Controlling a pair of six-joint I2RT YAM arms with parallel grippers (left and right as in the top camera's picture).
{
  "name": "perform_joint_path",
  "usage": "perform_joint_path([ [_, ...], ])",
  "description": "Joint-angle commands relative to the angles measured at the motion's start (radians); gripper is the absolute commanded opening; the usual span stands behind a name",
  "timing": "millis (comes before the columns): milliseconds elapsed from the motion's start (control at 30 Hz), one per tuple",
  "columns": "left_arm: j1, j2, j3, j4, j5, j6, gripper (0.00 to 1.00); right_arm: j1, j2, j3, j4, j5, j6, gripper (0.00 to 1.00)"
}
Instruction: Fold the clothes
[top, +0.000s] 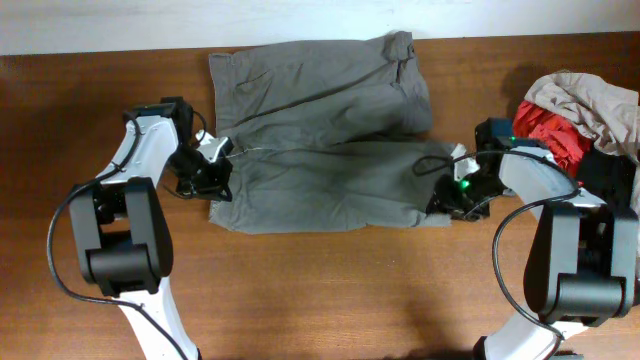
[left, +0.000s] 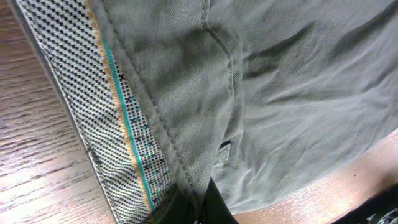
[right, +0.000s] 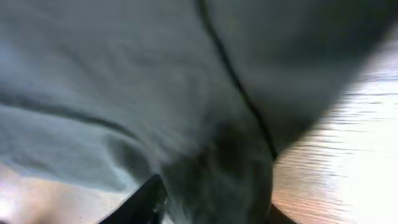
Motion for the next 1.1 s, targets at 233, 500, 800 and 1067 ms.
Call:
perform_joint_path([
  [233, 0.037, -0.082, 0.019, -0.024, -0.023, 0.01, 0.01, 0.007, -0.103, 0.16, -0.345, -0.194, -0.103, 0.04],
  [500, 0.103, -0.212, 0.019, 0.003, -0.077, 0.01, 0.01, 0.007, -0.158, 0.459, -0.568, -0.191, -0.045, 0.04],
  [800, 0.111, -0.22, 0.019, 0.104, -0.084, 0.01, 0.01, 0.008, -0.058, 0.457, -0.349, -0.15, 0.056, 0.04],
  [1067, 0.111, -0.22, 0.019, 0.183, -0.084, 0.01, 0.01, 0.008, 0.082, 0.457, -0.125, -0.151, 0.082, 0.09],
])
